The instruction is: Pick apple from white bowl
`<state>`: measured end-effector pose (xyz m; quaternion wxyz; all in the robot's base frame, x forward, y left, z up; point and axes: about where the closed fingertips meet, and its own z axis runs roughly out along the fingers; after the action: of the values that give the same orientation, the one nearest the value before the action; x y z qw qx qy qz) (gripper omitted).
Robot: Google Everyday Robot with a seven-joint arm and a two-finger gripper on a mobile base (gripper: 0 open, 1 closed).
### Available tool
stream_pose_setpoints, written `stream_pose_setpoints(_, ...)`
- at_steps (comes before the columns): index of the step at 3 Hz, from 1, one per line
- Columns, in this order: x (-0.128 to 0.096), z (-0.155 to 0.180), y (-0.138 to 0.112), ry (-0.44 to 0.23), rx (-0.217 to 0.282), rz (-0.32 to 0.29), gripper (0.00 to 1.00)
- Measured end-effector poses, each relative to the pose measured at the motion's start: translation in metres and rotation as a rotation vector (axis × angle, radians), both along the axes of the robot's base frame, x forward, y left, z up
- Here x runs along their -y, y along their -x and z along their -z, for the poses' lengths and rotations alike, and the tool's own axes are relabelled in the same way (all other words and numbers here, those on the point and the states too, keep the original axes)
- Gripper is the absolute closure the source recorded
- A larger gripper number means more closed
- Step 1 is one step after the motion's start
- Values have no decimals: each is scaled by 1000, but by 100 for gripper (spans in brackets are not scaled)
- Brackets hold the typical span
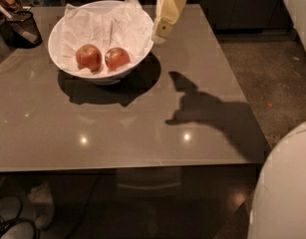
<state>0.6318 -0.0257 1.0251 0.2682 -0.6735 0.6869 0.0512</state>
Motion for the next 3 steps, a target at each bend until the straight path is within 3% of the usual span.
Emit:
stream_pose_setpoints(2,-17,14,-29,-39,-14,17,2)
stream_pose_setpoints(3,-35,24,-53,-40,-32,7,21)
